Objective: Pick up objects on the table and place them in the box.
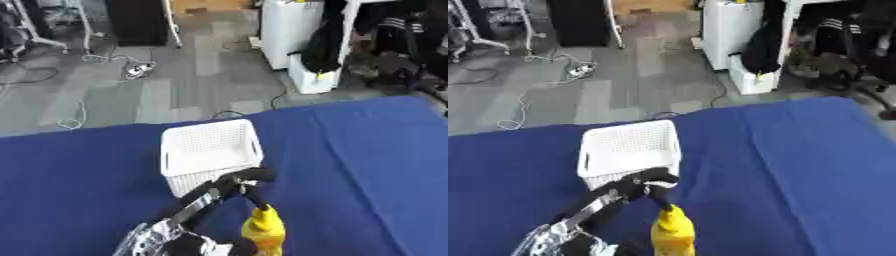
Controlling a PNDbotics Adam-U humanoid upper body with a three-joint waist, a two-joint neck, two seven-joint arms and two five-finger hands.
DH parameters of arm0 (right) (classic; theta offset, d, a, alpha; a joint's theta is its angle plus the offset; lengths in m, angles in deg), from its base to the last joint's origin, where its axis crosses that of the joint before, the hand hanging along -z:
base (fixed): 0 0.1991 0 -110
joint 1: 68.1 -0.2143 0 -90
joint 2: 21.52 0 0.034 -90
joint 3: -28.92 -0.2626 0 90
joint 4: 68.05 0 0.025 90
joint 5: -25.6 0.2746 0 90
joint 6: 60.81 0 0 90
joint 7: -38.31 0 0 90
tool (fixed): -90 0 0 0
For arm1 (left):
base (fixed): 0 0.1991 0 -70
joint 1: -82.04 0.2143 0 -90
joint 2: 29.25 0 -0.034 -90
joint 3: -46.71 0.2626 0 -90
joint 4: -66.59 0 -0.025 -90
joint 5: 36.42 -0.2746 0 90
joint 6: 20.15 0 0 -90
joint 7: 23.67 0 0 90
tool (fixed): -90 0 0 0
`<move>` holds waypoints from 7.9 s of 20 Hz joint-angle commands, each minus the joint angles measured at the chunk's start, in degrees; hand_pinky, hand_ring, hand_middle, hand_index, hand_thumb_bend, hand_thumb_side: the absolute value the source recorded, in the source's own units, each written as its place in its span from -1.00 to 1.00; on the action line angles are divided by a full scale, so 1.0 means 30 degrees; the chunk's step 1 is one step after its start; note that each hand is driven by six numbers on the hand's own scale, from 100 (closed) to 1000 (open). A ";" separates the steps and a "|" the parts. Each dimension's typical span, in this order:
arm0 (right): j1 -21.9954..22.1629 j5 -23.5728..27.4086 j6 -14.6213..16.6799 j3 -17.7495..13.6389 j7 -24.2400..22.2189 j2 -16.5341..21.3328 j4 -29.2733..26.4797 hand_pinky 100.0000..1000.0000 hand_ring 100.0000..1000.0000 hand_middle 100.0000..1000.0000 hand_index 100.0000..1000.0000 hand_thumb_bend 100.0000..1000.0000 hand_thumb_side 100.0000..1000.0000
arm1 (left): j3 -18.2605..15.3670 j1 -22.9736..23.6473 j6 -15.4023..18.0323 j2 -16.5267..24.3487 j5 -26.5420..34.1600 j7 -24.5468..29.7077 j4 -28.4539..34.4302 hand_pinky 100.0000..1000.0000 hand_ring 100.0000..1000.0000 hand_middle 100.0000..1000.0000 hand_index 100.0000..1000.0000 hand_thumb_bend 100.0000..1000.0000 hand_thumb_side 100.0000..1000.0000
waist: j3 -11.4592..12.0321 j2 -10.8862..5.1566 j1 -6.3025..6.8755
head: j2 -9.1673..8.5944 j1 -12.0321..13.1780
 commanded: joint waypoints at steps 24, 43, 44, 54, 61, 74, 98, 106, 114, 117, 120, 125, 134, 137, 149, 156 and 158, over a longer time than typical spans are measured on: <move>-0.0313 0.0184 0.0075 -0.0068 -0.0159 0.0556 -0.0222 0.07 0.05 0.20 0.41 -1.00 0.69 | -0.0754 -0.0951 0.1198 -0.0972 -0.2027 0.0206 -0.2111 0.81 0.63 0.99 0.98 -0.18 0.37 | -0.0097 -0.0158 -0.0117 | -0.0395 -0.0168; -0.0382 0.0278 0.0061 -0.0018 -0.0224 0.0612 -0.0222 0.07 0.05 0.20 0.41 -1.00 0.69 | -0.0656 -0.0615 0.1338 -0.1040 -0.2840 0.0922 -0.3166 0.78 0.51 0.82 0.95 -0.09 0.24 | -0.0170 -0.0183 -0.0079 | -0.0424 -0.0200; -0.0399 0.0288 0.0061 -0.0011 -0.0230 0.0616 -0.0222 0.07 0.04 0.20 0.41 -1.00 0.69 | -0.0649 -0.0573 0.1366 -0.1054 -0.2905 0.0950 -0.3281 0.77 0.50 0.82 0.95 -0.09 0.25 | -0.0183 -0.0182 -0.0075 | -0.0427 -0.0197; -0.0577 0.0414 0.0017 0.0057 -0.0304 0.0646 -0.0222 0.07 0.05 0.20 0.40 -1.00 0.69 | -0.0678 -0.0322 0.1721 -0.1226 -0.3536 0.1138 -0.4362 0.75 0.48 0.81 0.96 -0.07 0.25 | -0.0314 -0.0148 -0.0049 | -0.0485 -0.0205; -0.0601 0.0471 -0.0010 0.0141 -0.0513 0.0679 -0.0222 0.07 0.05 0.20 0.40 -1.00 0.70 | -0.0666 -0.0437 0.2085 -0.1420 -0.4340 0.1338 -0.5034 0.72 0.43 0.78 0.94 -0.02 0.18 | -0.0365 -0.0157 -0.0052 | -0.0513 -0.0126; -0.0652 0.0576 0.0004 0.0197 -0.0683 0.0680 -0.0222 0.07 0.05 0.20 0.40 -1.00 0.70 | -0.0919 -0.0646 0.2238 -0.2279 -0.6460 0.0834 -0.6973 -0.63 -0.50 0.04 0.54 -0.28 -0.34 | -0.0430 -0.0143 -0.0083 | -0.0592 0.0051; -0.0270 0.0426 0.0065 0.0277 -0.1120 0.0848 -0.0222 0.08 0.04 0.19 0.40 -1.00 0.72 | -0.1073 -0.1472 -0.2116 -0.1243 -0.5197 -0.4733 -0.0667 -1.00 -1.00 -1.00 -0.56 -1.00 0.01 | -0.0156 -0.0482 0.0016 | -0.1144 -0.0091; -0.0096 0.0429 0.0004 0.0270 -0.1079 0.0999 -0.0222 0.08 0.04 0.18 0.40 -1.00 0.72 | -0.1886 -0.2885 -0.2997 -0.0066 -0.6161 -0.5720 -0.0576 -1.00 -1.00 -1.00 -0.57 -1.00 0.00 | -0.0042 -0.0796 0.0164 | -0.1449 -0.0148; -0.0003 0.0318 -0.0138 0.0183 -0.0818 0.1000 -0.0222 0.07 0.04 0.19 0.40 -1.00 0.71 | -0.2431 -0.4162 -0.2881 0.0963 -0.7911 -0.6290 -0.2925 -1.00 -1.00 -1.00 -0.57 -1.00 -0.02 | -0.0013 -0.0879 0.0216 | -0.1341 0.0262; 0.0022 0.0239 -0.0185 0.0171 -0.0732 0.0968 -0.0222 0.08 0.05 0.19 0.40 -1.00 0.71 | -0.2664 -0.4485 -0.2719 0.1102 -0.8638 -0.6649 -0.3778 -1.00 -1.00 -1.00 -0.57 -1.00 -0.03 | -0.0008 -0.0869 0.0206 | -0.1353 0.0403; 0.0070 0.0157 -0.0251 0.0164 -0.0673 0.0943 -0.0222 0.08 0.05 0.20 0.40 -1.00 0.72 | -0.2923 -0.4817 -0.2633 0.1154 -0.9155 -0.7035 -0.4383 -1.00 -1.00 -1.00 -0.57 -1.00 -0.03 | 0.0004 -0.0883 0.0201 | -0.1356 0.0580; 0.0141 0.0098 -0.0276 0.0199 -0.0660 0.0957 -0.0222 0.08 0.05 0.20 0.40 -1.00 0.72 | -0.3229 -0.5603 -0.2677 0.1244 -0.9590 -0.7494 -0.4795 -1.00 -1.00 -1.00 -0.57 -1.00 -0.06 | 0.0040 -0.0947 0.0212 | -0.1388 0.0724; 0.0127 0.0151 -0.0297 0.0235 -0.0702 0.0991 -0.0222 0.08 0.05 0.19 0.40 -1.00 0.72 | -0.3837 -0.7394 -0.2897 0.1106 -1.0955 -0.8067 -0.6254 -1.00 -1.00 -1.00 -0.57 -1.00 -0.20 | -0.0032 -0.1025 0.0246 | -0.1540 0.0917; 0.0080 0.0184 -0.0304 0.0237 -0.0708 0.0992 -0.0222 0.08 0.05 0.19 0.40 -1.00 0.72 | -0.3972 -0.7754 -0.2858 0.0976 -1.1494 -0.8191 -0.6875 -1.00 -1.00 -1.00 -0.57 -1.00 -0.21 | -0.0067 -0.1014 0.0250 | -0.1546 0.0913; -0.0132 0.0331 -0.0331 0.0237 -0.0747 0.0923 -0.0222 0.08 0.05 0.20 0.41 -1.00 0.71 | -0.4898 -0.8598 -0.2785 0.0265 -1.4948 -0.9060 -1.0357 -1.00 -1.00 -1.00 -0.56 -1.00 -0.32 | -0.0233 -0.0898 0.0205 | -0.1485 0.1033; -0.0270 0.0389 -0.0325 0.0246 -0.0798 0.0847 -0.0222 0.08 0.05 0.20 0.41 -1.00 0.72 | -0.5531 -0.8636 -0.2543 -0.0036 -1.7227 -1.0003 -1.2129 -1.00 -1.00 -1.00 -0.58 -1.00 -0.38 | -0.0335 -0.0760 0.0156 | -0.1476 0.1076; -0.0297 0.0405 -0.0324 0.0251 -0.0814 0.0836 -0.0222 0.08 0.05 0.20 0.41 -1.00 0.72 | -0.5713 -0.8643 -0.2580 -0.0083 -1.7626 -1.0252 -1.2477 -1.00 -1.00 -1.00 -0.58 -1.00 -0.38 | -0.0349 -0.0735 0.0149 | -0.1469 0.1081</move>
